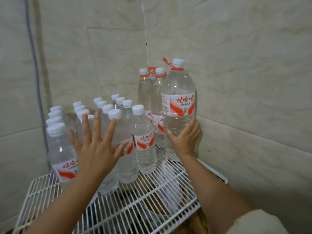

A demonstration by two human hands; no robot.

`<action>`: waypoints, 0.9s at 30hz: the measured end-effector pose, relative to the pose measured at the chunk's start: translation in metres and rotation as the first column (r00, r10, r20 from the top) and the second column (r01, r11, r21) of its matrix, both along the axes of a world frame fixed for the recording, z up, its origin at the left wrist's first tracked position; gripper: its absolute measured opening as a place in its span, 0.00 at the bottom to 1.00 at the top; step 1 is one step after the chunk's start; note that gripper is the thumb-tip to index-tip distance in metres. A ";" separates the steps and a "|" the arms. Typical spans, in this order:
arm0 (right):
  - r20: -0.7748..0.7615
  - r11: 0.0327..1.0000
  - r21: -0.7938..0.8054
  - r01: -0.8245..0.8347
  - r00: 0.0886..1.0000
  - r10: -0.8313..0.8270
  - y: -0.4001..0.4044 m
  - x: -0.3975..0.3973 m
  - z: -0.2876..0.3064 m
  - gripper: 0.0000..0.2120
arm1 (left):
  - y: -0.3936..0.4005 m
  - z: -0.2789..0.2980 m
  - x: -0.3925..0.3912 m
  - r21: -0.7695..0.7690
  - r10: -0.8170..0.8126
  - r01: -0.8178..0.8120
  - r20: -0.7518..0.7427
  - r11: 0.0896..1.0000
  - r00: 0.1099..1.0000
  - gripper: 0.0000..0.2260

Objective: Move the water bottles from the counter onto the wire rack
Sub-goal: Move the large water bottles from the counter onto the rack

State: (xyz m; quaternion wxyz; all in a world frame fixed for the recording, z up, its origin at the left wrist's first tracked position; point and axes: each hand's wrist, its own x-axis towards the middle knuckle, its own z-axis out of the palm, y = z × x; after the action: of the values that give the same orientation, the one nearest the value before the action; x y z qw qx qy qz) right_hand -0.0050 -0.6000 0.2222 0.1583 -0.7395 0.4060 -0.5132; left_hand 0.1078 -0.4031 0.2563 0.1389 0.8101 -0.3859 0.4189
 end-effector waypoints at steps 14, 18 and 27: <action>-0.330 0.961 0.255 -0.105 0.925 0.189 0.021 -0.031 0.023 0.49 | 0.013 -0.003 -0.015 0.136 0.117 -0.109 -0.053 0.985 0.992 0.33; -0.429 0.986 0.110 -0.124 0.889 0.160 0.034 -0.060 0.036 0.42 | 0.024 0.009 -0.040 0.229 0.186 -0.142 -0.185 0.963 0.965 0.31; -0.703 0.821 -0.117 -0.559 0.631 0.330 0.150 -0.087 0.038 0.29 | 0.138 -0.005 -0.111 0.196 0.359 -0.302 -0.439 0.933 0.824 0.26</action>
State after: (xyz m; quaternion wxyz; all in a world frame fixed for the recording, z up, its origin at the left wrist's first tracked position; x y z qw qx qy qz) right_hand -0.0921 -0.4495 0.2607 0.0058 -0.9635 0.1464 -0.2243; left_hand -0.0030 -0.2653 0.2518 0.1049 0.9481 -0.2188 0.2053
